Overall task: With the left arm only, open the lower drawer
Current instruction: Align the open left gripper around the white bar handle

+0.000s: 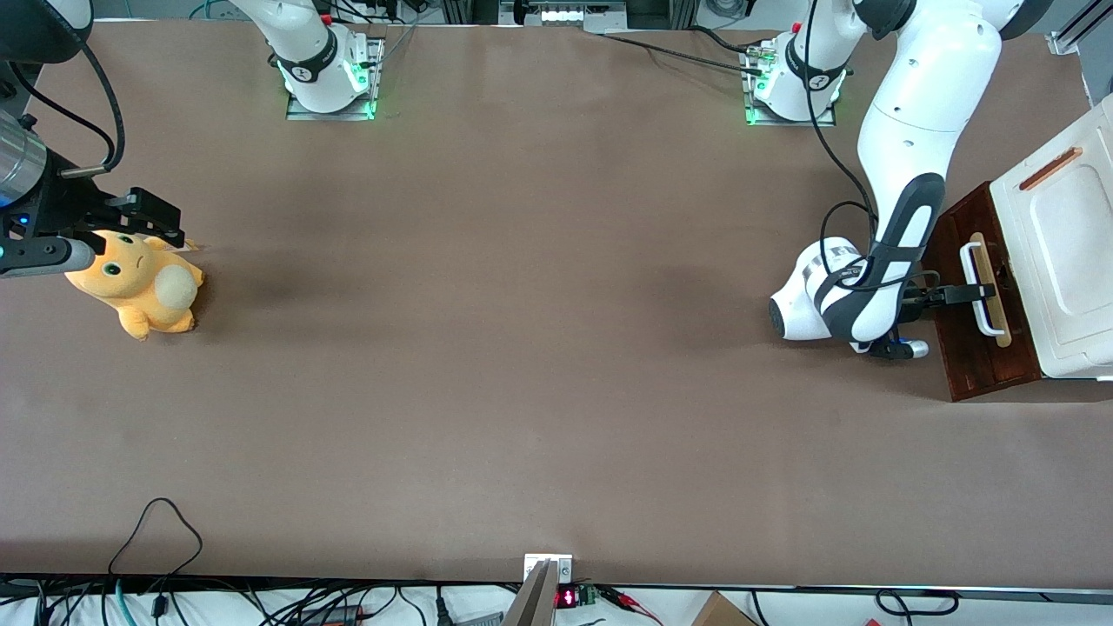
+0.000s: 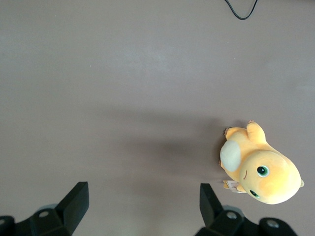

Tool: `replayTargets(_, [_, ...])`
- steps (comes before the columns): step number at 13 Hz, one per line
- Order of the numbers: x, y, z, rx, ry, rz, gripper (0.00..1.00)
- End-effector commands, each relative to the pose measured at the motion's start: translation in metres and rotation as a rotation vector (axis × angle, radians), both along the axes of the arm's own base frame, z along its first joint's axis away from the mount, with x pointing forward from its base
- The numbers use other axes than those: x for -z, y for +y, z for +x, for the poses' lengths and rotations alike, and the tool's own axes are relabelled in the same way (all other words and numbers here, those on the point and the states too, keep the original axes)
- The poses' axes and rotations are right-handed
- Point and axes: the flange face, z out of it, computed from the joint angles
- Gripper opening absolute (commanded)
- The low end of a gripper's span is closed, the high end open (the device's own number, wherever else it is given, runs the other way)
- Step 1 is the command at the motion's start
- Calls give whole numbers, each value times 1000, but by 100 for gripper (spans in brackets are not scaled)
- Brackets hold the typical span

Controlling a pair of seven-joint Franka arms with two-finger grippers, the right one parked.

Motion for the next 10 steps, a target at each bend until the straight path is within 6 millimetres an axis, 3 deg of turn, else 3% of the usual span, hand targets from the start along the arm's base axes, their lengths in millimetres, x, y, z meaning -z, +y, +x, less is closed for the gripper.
replayTargets(1, [-11,5,2,13,-18,14,86])
replayTargets(10, [-13,12,2,2,-22,12,76])
